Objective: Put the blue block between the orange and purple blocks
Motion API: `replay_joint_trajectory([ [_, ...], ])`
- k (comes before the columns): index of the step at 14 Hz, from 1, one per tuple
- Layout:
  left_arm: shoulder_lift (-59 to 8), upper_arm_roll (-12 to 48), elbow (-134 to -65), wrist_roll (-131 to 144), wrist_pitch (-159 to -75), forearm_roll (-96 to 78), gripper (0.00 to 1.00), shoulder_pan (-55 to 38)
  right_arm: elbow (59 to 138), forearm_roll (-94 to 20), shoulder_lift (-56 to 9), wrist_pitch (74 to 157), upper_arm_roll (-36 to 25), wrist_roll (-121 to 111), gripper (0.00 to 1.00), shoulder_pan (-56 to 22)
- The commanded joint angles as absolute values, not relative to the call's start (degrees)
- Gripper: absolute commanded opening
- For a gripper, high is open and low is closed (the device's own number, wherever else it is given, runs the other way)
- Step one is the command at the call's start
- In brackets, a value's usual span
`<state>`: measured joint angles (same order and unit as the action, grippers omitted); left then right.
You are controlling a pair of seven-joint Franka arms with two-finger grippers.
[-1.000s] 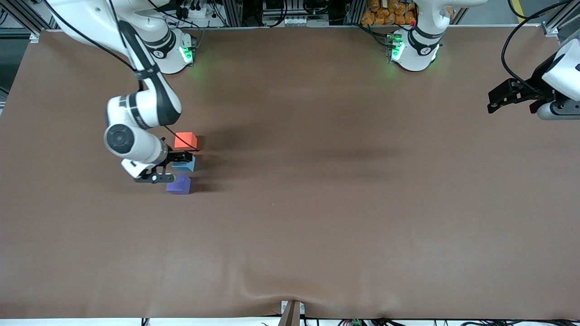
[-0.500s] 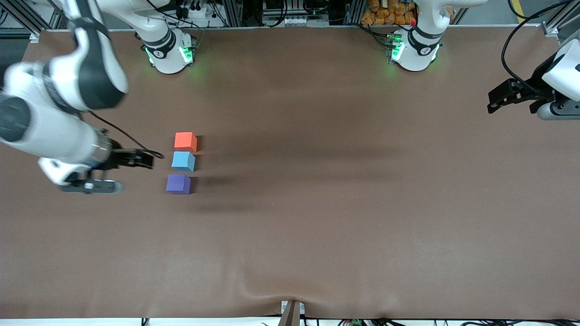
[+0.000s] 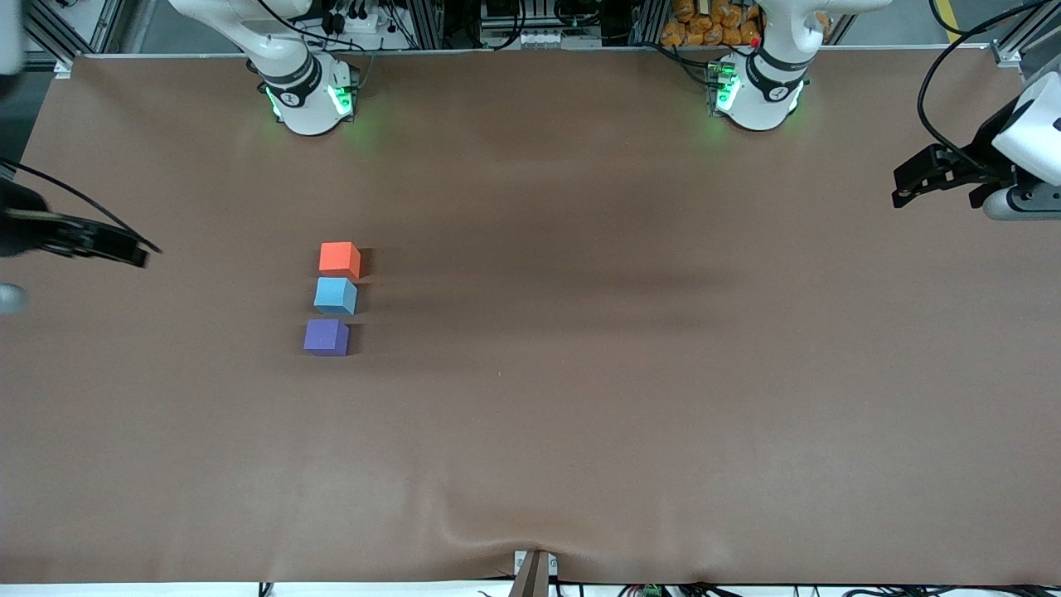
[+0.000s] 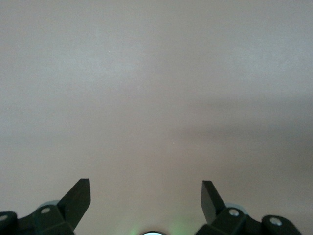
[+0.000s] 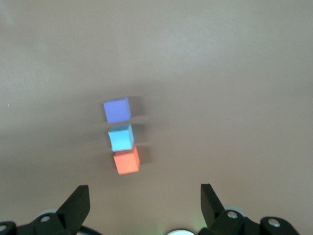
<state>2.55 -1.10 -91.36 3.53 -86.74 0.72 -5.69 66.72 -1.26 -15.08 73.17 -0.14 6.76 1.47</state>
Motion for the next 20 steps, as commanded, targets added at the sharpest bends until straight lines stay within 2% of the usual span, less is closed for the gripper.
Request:
replay_joint_trajectory([
  [1, 2.02, -1.05, -90.0, 3.43, -85.78, -0.09, 1.0, -5.36, 67.13, -1.85, -9.78, 71.97, 0.79, 4.57, 1.0, 2.11],
  [6, 1.93, -1.05, -90.0, 3.43, -85.78, -0.09, 1.0, -5.36, 91.28, -1.85, 5.69, 84.45, 1.14, 4.57, 1.0, 0.18],
  [20, 1.76, -1.05, -89.91, 3.43, -85.96, 0.0, 1.0, -5.36, 88.59, -0.61, 4.57, 84.29, 1.05, -0.09, 1.0, -1.05],
])
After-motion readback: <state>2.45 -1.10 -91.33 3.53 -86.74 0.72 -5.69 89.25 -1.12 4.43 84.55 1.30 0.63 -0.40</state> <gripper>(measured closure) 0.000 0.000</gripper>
